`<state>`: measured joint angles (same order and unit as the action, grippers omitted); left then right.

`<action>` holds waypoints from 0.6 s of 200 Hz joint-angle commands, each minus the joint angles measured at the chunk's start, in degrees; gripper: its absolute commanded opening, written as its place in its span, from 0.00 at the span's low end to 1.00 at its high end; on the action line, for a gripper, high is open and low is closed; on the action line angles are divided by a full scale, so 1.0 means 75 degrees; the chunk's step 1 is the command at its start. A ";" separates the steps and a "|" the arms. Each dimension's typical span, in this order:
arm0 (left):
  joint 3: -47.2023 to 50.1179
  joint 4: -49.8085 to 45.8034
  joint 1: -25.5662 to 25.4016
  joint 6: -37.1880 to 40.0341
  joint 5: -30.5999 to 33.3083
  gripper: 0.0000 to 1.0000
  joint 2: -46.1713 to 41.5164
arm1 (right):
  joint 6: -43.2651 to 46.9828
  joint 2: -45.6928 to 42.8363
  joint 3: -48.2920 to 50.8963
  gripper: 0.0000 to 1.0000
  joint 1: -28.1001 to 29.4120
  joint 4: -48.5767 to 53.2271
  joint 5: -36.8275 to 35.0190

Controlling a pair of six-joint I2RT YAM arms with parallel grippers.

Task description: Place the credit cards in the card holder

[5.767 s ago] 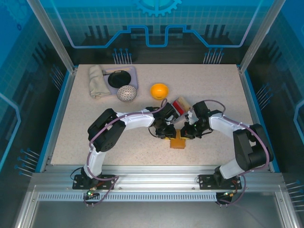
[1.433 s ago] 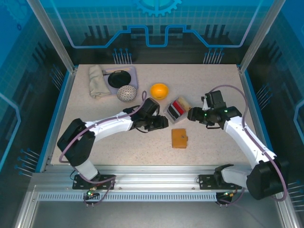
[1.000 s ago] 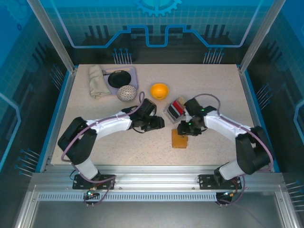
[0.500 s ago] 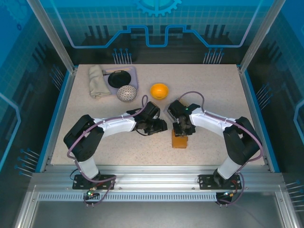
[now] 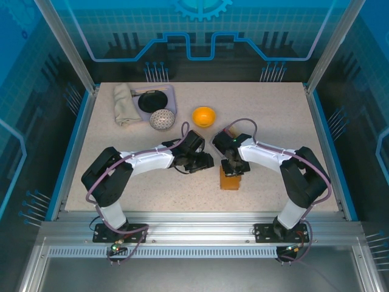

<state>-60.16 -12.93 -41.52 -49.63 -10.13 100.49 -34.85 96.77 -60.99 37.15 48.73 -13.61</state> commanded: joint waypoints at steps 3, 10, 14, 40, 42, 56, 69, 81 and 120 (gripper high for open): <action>0.0084 0.0045 0.0033 -0.0039 -0.0095 0.50 -0.0028 | -0.0099 -0.0165 -0.0190 0.06 0.0127 0.0339 -0.0299; 0.0056 0.0058 0.0039 -0.0017 -0.0139 0.50 -0.0021 | -0.0099 -0.0227 -0.0194 0.04 0.0122 0.0367 -0.0301; 0.0047 0.0079 0.0037 0.0001 -0.0166 0.50 0.0005 | -0.0088 -0.0272 -0.0191 0.03 0.0123 0.0359 -0.0299; -0.0206 0.0098 -0.0015 0.0200 -0.0470 0.49 0.0232 | -0.0059 -0.0582 -0.0156 0.00 0.0122 0.0277 -0.0180; -0.0238 0.0090 -0.0018 0.0220 -0.0508 0.49 0.0269 | -0.0048 -0.0597 -0.0154 0.00 0.0119 0.0259 -0.0152; -0.0484 -0.0036 -0.0078 0.0297 -0.0652 0.49 0.0521 | 0.0018 -0.0690 -0.0129 0.00 0.0098 0.0135 0.0122; -0.0649 -0.0091 -0.0156 0.0315 -0.0749 0.49 0.0724 | 0.0073 -0.0696 -0.0064 0.00 0.0075 -0.0039 0.0419; -0.0790 -0.0136 -0.0200 0.0324 -0.0885 0.46 0.0920 | 0.0112 -0.0609 -0.0014 0.00 0.0051 -0.0204 0.0661; -0.1033 -0.0012 -0.0316 0.0265 -0.1245 0.38 0.1326 | 0.0100 -0.0294 0.0083 0.00 0.0022 -0.0492 0.0915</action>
<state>-65.41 -12.93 -43.27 -48.21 -15.86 108.51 -34.48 92.99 -61.19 37.19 47.05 -9.74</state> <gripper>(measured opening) 0.397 0.045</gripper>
